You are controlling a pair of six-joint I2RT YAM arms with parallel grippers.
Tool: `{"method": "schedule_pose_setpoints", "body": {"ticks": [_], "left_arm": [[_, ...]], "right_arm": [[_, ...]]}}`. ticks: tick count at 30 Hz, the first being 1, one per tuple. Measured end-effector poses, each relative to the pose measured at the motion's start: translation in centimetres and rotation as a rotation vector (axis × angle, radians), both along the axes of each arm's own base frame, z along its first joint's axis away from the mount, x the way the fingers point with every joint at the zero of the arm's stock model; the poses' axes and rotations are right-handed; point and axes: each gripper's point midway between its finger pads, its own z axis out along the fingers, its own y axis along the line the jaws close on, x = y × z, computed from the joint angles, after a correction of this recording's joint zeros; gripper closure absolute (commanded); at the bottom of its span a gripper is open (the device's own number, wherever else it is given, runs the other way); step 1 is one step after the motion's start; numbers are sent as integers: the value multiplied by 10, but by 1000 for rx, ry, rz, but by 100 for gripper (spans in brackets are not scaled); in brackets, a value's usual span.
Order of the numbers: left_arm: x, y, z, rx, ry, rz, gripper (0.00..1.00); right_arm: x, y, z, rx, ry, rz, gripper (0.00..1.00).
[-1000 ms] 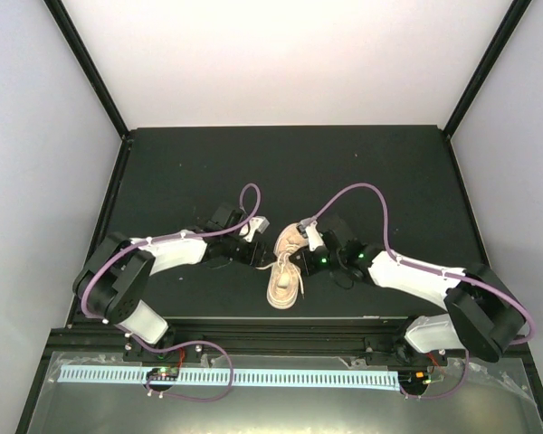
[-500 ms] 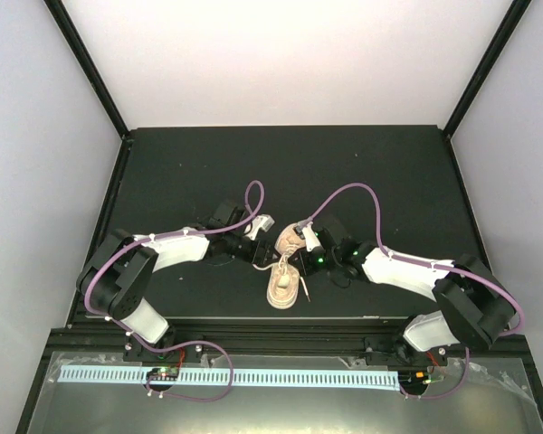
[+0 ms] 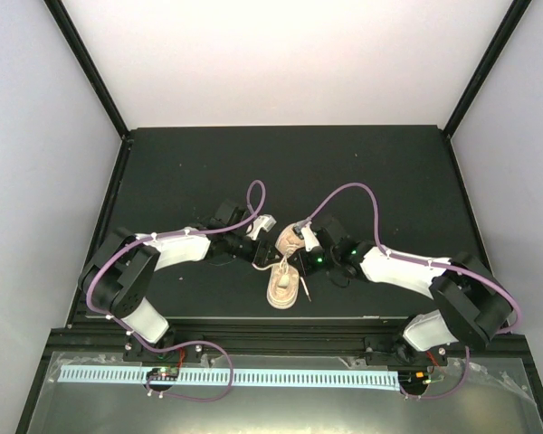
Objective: Tie the shoes
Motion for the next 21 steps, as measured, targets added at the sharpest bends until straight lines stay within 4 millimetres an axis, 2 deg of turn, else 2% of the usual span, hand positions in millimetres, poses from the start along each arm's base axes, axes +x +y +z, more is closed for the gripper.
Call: {"method": "schedule_pose_setpoints", "body": {"ticks": [14,21], "left_arm": [[4,-10,13,-68,-22,-12,54],[1,-12,7,-75,3,-24,64]], "right_arm": [[-1,1,-2,-2,5,8,98],[-1,1,-2,-5,7,8,99]]}}
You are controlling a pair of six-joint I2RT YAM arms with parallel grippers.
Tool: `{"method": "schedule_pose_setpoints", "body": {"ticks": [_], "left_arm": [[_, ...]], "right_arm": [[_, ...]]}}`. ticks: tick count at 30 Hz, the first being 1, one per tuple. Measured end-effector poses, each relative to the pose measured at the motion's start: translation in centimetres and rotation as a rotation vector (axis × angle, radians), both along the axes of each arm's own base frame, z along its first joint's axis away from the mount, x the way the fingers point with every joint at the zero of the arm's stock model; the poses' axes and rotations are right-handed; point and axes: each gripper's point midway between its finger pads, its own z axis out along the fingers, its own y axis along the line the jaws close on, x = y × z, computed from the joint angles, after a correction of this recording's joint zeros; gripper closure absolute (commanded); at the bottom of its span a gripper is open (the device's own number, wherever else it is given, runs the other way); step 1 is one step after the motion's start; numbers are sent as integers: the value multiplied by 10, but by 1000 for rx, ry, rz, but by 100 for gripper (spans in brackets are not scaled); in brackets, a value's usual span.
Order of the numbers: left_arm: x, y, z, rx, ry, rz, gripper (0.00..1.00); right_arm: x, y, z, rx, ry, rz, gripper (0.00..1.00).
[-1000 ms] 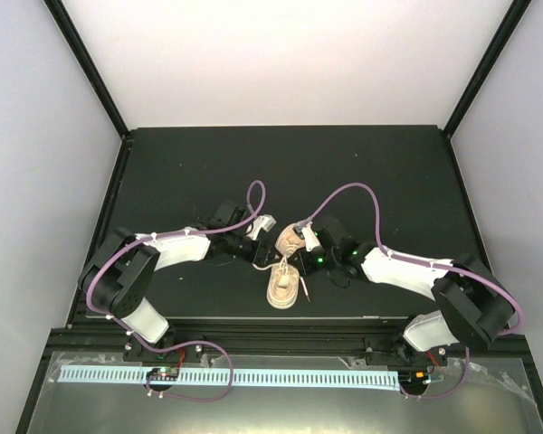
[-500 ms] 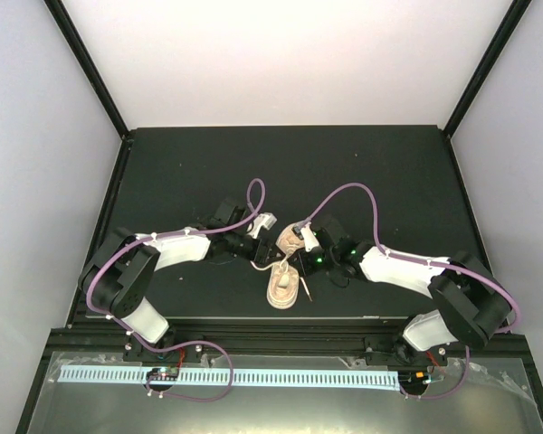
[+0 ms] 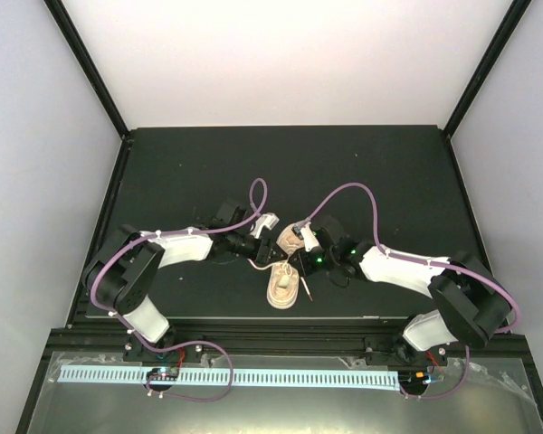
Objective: Tie the shoes
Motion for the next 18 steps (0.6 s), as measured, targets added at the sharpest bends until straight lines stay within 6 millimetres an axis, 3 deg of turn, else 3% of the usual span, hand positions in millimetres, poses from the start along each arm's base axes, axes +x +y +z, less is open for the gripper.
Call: {"method": "schedule_pose_setpoints", "body": {"ticks": [8,18], "left_arm": [[-1,-3,1,-23,17,-11,74],[-5,-7,1,-53,54,-26,98]], "right_arm": [[0,0,0,-2,1,-1,98],[0,-2,-2,-14,4,-7,98]]}}
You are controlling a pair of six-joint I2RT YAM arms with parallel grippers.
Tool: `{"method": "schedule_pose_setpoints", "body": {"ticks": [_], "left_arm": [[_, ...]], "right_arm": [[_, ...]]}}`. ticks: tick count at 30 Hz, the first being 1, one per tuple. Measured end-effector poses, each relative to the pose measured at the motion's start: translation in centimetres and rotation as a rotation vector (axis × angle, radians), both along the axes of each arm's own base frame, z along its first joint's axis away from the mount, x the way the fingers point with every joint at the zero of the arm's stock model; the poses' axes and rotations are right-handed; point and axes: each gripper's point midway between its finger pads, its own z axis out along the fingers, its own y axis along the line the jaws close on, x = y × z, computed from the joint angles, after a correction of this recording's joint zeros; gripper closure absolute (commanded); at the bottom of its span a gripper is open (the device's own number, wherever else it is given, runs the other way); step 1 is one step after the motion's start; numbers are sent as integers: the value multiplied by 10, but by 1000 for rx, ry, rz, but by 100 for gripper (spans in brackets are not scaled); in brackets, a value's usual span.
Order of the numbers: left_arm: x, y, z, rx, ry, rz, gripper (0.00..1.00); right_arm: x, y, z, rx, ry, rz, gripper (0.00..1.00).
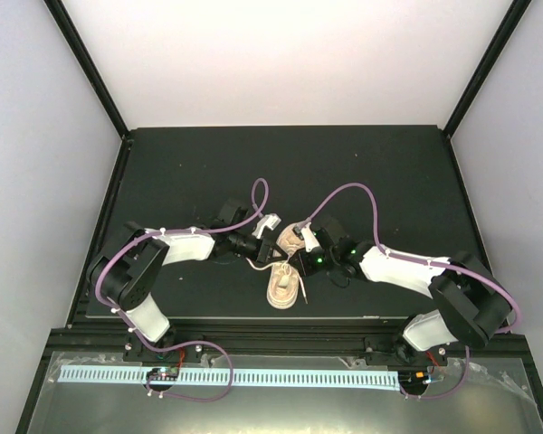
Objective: Tie the shoes
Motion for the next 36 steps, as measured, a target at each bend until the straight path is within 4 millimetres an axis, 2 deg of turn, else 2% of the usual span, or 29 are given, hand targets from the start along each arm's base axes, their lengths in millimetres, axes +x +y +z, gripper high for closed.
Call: {"method": "schedule_pose_setpoints", "body": {"ticks": [2,5,9,13,17,21,26,29,31,32,35,36], "left_arm": [[1,0,1,0,0,6,98],[3,0,5,-8,-10,21,98],[4,1,12,-26,-29,44,98],[5,1,12,-27,-27,59,99],[6,3,10,-23,-27,70,98],[6,4,11,-20,-29,77,98],[6,3,11,-22,-30,79,99],[7,3,11,-22,-32,80,98],[7,3,11,-22,-32,81,98],[7,3,11,-22,-32,81,99],[7,3,11,-22,-32,81,98],[7,3,11,-21,-32,81,98]], "right_arm": [[1,-1,0,-4,-4,-6,98],[3,-3,6,-5,-21,-21,90],[7,-9,22,6,-60,-62,75],[10,-17,43,28,-108,-111,68],[8,-25,53,50,-114,-154,58],[2,-25,58,82,-90,-177,56],[-10,-11,59,108,-64,-147,52],[-18,-1,49,89,-33,-114,52],[-23,5,40,67,-13,-93,55],[-25,7,36,59,-5,-86,61],[-28,11,27,37,13,-79,91],[-28,12,25,31,17,-83,97]]}}
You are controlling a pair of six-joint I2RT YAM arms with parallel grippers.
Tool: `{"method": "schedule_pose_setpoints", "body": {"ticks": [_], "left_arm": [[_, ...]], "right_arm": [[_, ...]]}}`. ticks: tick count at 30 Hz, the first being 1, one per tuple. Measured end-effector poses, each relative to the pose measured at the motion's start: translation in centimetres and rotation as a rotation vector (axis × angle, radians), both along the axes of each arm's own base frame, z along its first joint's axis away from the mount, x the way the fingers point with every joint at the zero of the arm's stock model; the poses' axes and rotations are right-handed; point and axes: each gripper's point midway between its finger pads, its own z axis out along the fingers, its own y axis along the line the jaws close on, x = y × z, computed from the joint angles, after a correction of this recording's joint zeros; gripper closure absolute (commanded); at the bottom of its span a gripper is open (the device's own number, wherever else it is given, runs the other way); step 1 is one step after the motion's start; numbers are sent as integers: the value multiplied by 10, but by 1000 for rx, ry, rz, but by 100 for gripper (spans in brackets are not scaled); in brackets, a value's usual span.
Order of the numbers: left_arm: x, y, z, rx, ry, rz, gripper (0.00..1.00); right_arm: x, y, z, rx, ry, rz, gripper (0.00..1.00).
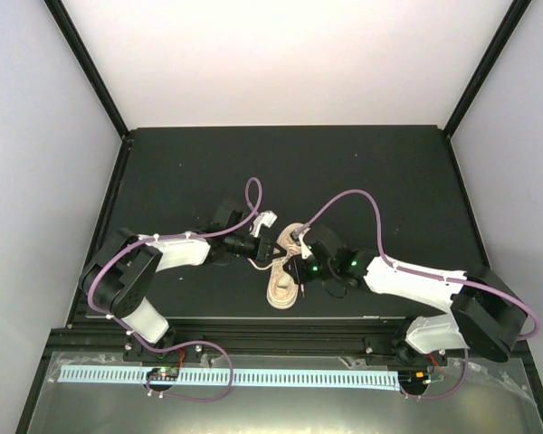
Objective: Tie the shoes
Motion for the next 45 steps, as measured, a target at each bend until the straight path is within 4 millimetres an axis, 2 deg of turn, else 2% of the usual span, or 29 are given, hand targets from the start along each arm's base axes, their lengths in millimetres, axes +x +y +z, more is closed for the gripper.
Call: {"method": "schedule_pose_setpoints", "body": {"ticks": [11,19,28,45], "left_arm": [[10,12,4,11,-26,51,98],[16,22,-1,20,-15,82,99],[21,30,-7,42,-20,97,98],[33,55,-27,127,-23,148,99]], "right_arm": [[14,-20,-2,-89,-35,-105,98],[8,-34,-14,-112,-8,-132,98],[18,-41,-2,-74,-22,-169,98],[10,-55,-9,-19,29,-192,98]]}}
